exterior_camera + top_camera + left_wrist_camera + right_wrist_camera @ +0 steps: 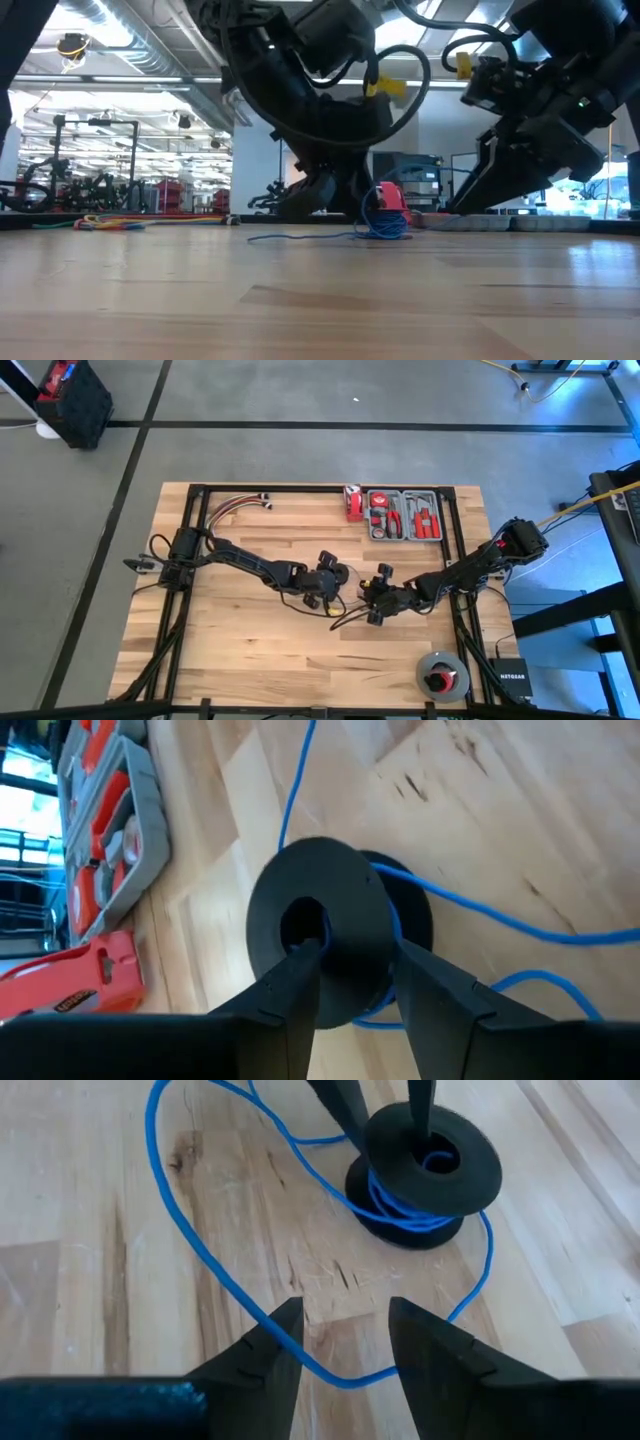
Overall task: Coil cords
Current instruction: Uncoil the blue wire from the black spool
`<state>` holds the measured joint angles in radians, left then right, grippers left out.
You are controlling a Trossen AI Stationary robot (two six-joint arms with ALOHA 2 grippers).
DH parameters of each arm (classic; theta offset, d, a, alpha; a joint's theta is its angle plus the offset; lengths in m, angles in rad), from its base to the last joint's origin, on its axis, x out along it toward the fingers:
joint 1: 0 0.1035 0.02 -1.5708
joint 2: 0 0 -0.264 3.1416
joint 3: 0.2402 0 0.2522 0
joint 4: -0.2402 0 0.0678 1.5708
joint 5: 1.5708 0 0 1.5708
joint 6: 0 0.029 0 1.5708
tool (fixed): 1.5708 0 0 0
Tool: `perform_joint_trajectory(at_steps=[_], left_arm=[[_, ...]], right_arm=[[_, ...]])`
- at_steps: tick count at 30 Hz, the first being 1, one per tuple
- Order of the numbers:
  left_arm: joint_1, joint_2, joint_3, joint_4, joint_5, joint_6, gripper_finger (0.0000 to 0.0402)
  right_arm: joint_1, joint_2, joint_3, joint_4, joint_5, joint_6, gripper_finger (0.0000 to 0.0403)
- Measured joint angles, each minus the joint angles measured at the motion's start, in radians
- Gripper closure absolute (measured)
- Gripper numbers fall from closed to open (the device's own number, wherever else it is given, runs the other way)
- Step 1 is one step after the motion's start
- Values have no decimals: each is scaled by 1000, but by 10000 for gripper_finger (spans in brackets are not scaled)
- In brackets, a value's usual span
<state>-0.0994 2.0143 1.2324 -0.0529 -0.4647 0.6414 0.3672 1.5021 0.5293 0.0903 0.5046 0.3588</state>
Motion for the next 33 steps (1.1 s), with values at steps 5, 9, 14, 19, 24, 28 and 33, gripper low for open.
perform_joint_trajectory(at_steps=[5,9,14,19,24,28,33], left_arm=[[3,18,0,38,-42,14,287],[3,19,0,48,-52,15,324],[-6,12,2,55,-90,17,390],[-32,-23,0,16,-146,-14,394],[-59,-159,-1,-129,-135,-190,398],[-60,-311,-1,-337,-30,-436,400],[-81,-483,-23,-420,-21,-547,400]], right_arm=[[0,0,0,19,0,-3,249],[0,-1,0,18,0,-3,249],[0,-1,0,18,0,-4,249],[0,-3,0,17,-10,-4,249],[0,-68,0,14,-65,-15,249],[0,-161,0,17,-71,-79,249],[-1,-272,29,40,-68,-206,249]])
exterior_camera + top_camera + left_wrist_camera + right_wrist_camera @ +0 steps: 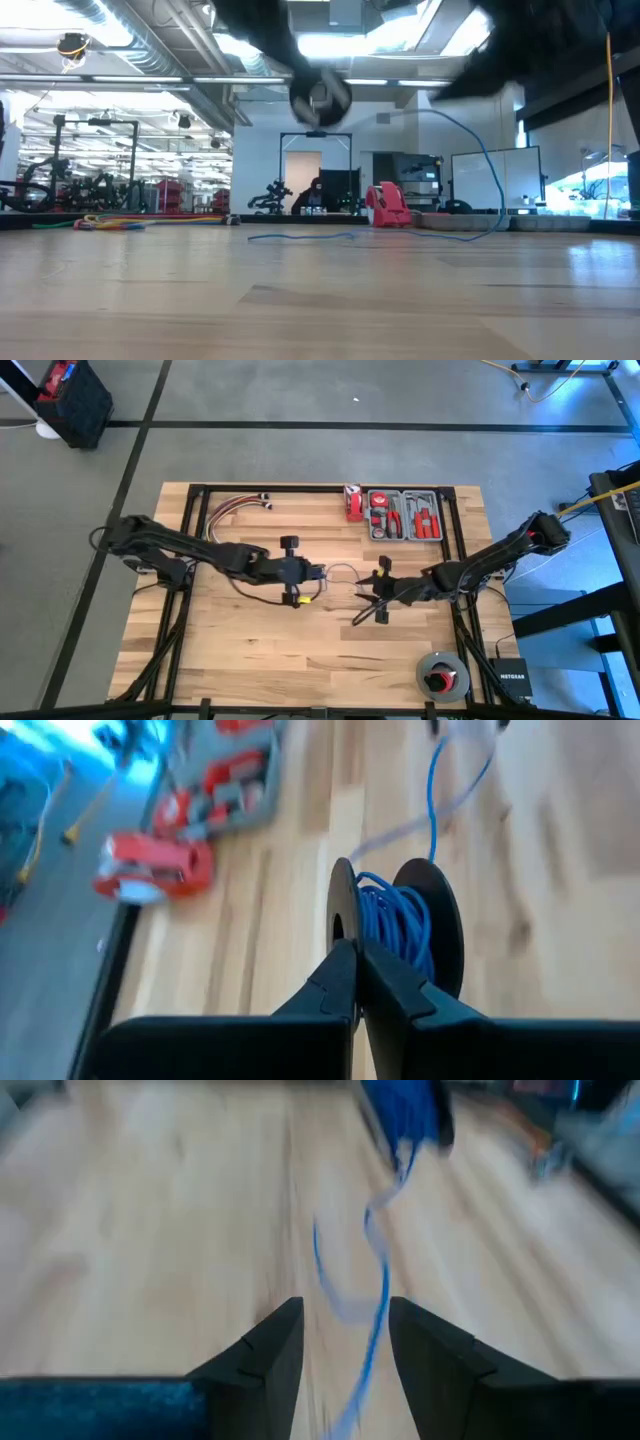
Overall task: Coil cords
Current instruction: Uncoil the blue wire from the black spool
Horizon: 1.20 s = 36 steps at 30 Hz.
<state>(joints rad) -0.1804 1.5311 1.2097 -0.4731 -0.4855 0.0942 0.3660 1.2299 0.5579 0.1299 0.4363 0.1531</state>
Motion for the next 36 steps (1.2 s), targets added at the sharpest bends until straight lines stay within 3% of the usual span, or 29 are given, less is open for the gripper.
perform_joint_trajectory(at_steps=[7,17,28,32,36], left_arm=[[-27,-178,-42,120,-2,43,400],[4,-192,-44,240,-7,52,400],[45,-192,-44,257,-7,63,399],[45,-192,-44,265,-7,63,399],[44,-192,-44,276,-6,62,399]], right_arm=[[0,-14,39,235,-10,-249,249],[-81,90,49,463,-10,-369,249],[-102,269,195,445,260,-631,249],[-135,322,221,438,305,-683,249],[-153,352,241,434,447,-721,249]])
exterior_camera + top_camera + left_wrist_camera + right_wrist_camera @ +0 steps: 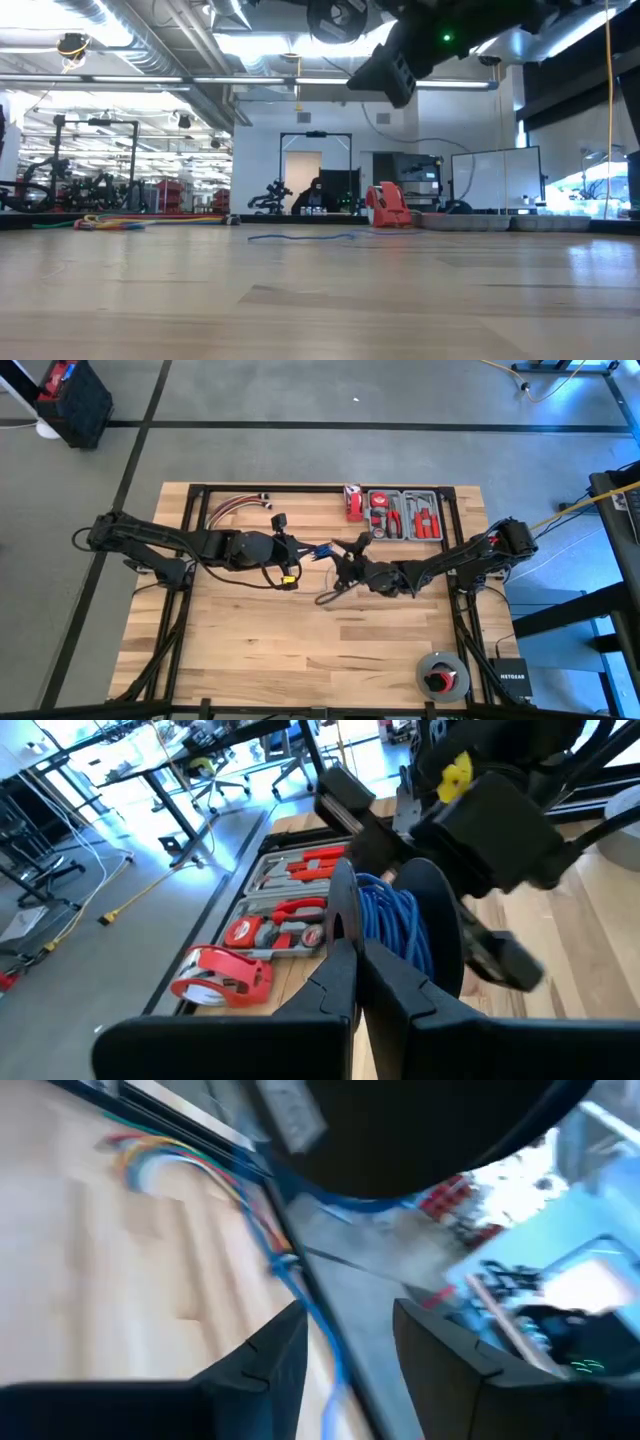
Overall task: Coil cords
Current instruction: Uncoil the blue wire from the black spool
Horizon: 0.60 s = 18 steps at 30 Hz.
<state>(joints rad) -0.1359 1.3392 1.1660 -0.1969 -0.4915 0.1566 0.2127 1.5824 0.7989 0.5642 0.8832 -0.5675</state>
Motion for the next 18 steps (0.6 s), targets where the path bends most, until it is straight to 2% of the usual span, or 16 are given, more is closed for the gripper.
perform_joint_trajectory(at_steps=[2,6,10,16,18], left_arm=[[0,0,0,-1,0,0,397],[0,0,0,-1,0,1,399],[0,0,0,0,0,4,398],[0,0,0,0,0,4,400],[0,0,0,0,0,4,399]], right_arm=[[0,1,6,3,12,-39,249],[3,1,9,-1,-40,-62,260],[2,1,9,-20,-67,-63,294],[-14,2,9,-20,-54,-61,353],[-27,2,9,-20,-93,-48,362]])
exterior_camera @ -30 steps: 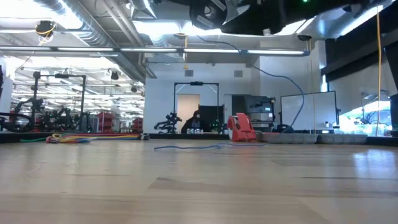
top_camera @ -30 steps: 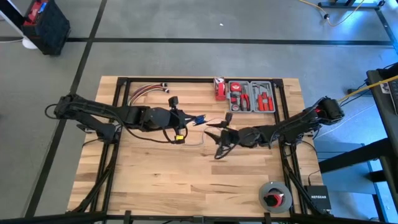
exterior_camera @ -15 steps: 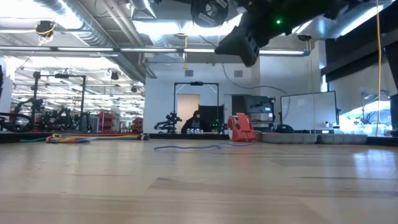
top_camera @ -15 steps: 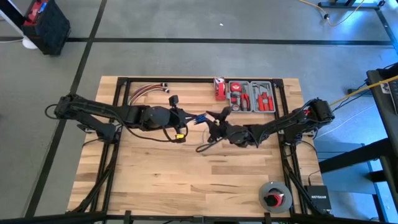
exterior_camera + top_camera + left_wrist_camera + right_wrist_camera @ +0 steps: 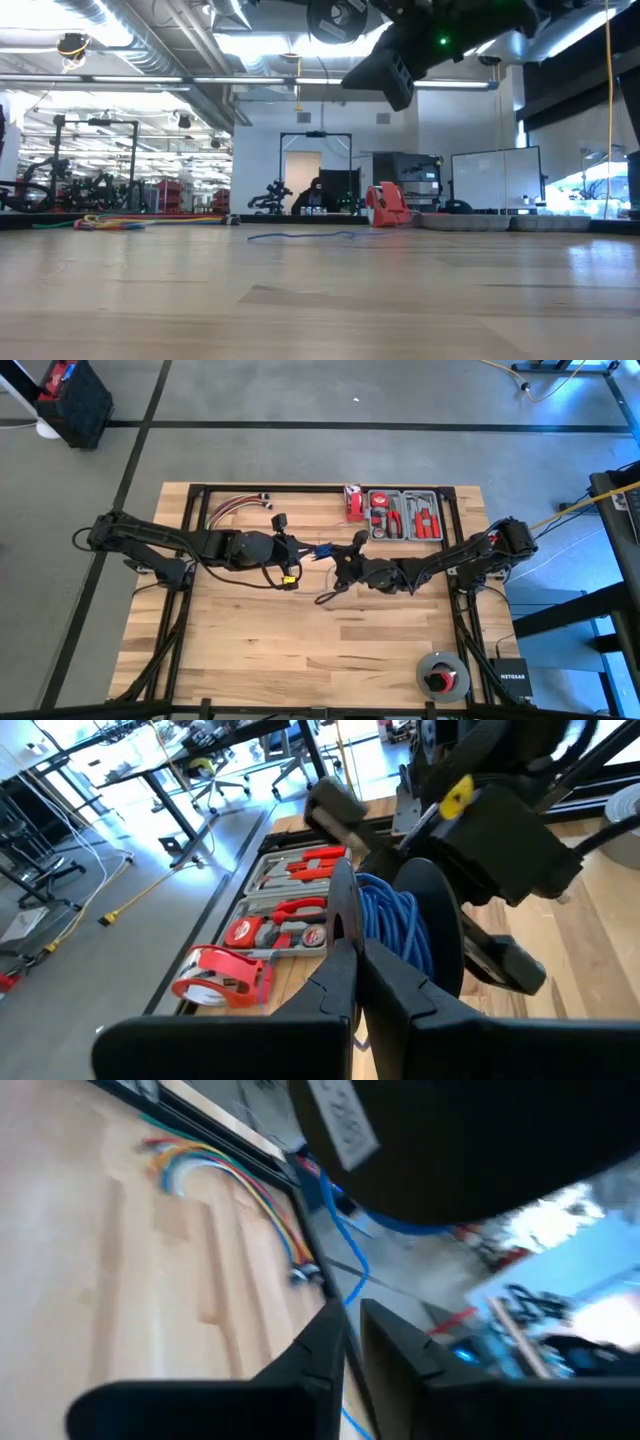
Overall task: Coil cords
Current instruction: Uncoil the blue wire from the black spool
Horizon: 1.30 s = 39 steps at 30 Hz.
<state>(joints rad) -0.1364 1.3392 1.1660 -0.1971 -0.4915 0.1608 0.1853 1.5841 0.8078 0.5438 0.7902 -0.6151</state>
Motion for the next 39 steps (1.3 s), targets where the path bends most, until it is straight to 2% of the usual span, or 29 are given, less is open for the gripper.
perform_joint_trajectory(at_steps=[4,8,15,20,27,39], left_arm=[[0,0,0,0,0,1,396],[0,0,0,-1,0,2,399],[0,0,0,-5,-6,3,395],[0,0,1,1,-5,3,395],[-2,0,1,-1,6,3,394],[0,0,1,17,2,9,394]], right_arm=[[-34,3,0,-2,-115,72,351],[-88,5,0,-7,-190,162,304],[-205,5,0,-1,-549,302,234],[-235,51,-1,152,-671,316,224],[-232,158,-41,389,-746,309,224],[-217,172,-82,497,-757,370,223]])
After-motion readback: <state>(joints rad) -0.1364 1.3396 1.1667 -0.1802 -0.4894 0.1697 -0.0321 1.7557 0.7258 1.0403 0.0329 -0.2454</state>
